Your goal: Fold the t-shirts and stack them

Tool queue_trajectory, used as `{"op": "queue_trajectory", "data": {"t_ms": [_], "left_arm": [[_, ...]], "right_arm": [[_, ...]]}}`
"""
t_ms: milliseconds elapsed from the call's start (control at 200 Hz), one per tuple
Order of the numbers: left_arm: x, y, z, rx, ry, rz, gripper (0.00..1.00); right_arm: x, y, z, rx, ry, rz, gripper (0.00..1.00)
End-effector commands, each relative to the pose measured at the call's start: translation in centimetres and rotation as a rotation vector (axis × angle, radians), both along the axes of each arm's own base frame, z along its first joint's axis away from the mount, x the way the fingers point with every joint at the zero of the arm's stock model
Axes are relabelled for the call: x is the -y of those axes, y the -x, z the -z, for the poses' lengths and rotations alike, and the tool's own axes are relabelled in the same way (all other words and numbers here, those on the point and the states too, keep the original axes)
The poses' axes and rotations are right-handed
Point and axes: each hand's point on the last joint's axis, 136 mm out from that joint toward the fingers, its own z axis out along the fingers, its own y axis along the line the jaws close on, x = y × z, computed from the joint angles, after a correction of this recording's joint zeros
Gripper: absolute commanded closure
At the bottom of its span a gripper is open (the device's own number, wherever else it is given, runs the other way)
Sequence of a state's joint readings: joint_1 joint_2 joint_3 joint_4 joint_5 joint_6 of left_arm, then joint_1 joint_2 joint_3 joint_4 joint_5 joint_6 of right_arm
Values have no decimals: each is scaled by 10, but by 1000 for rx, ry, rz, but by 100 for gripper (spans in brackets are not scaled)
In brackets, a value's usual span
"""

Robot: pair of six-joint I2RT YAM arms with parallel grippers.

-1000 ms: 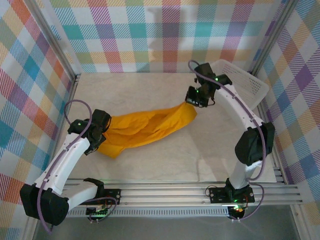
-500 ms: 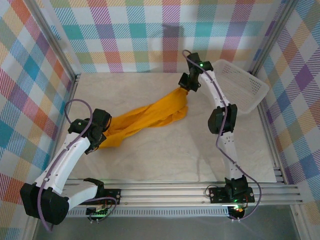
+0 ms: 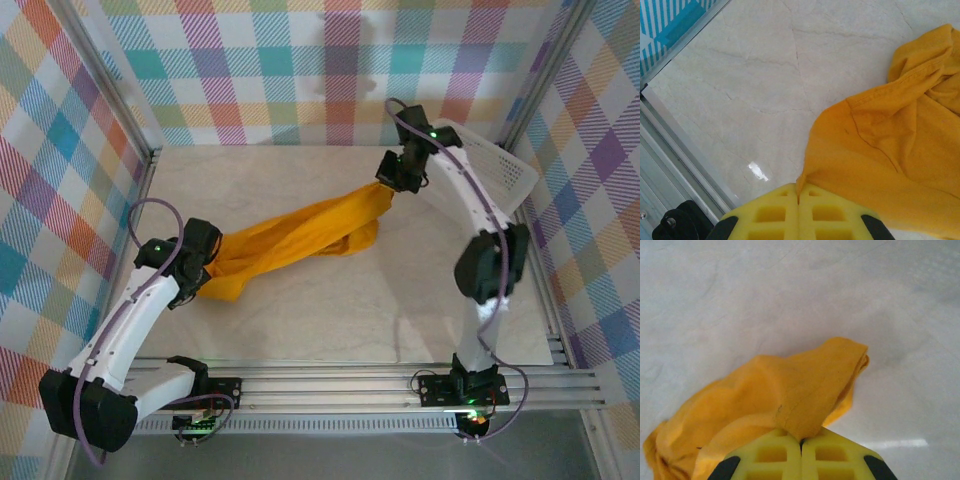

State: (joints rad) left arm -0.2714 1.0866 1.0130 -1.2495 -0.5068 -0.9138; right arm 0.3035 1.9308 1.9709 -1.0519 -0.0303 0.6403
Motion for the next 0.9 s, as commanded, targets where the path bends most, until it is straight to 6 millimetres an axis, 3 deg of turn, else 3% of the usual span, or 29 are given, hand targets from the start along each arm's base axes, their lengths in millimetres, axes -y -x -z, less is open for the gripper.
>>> {"op": "queue_trajectory", "data": {"t_ms": [0, 220, 340, 430, 605, 675, 795, 895], "left_arm": [[-2, -10, -8, 14, -14, 8, 100], [0, -15, -6, 3, -15, 25, 100], [0, -14, -4, 1, -14, 26, 100], [0, -13, -3, -1, -13, 26, 100], [0, -14, -4, 2, -12, 25, 100], [0, -13, -5, 7, -10, 22, 100], [-1, -10, -9, 15, -8, 19, 100], [-2, -4, -10, 19, -6, 17, 100]], "right_arm": [[8, 42, 9, -45, 8, -35, 100], [16, 146, 27, -142, -33, -92, 100], [26, 167, 46, -178, -14, -76, 100], [29, 150, 67, -197, 10, -62, 100], [25, 79, 131, -261, 54, -44, 100], [20, 58, 152, -301, 60, -63, 92], [22, 35, 140, -219, 90, -85, 68], [41, 45, 122, -171, 127, -47, 49]]}}
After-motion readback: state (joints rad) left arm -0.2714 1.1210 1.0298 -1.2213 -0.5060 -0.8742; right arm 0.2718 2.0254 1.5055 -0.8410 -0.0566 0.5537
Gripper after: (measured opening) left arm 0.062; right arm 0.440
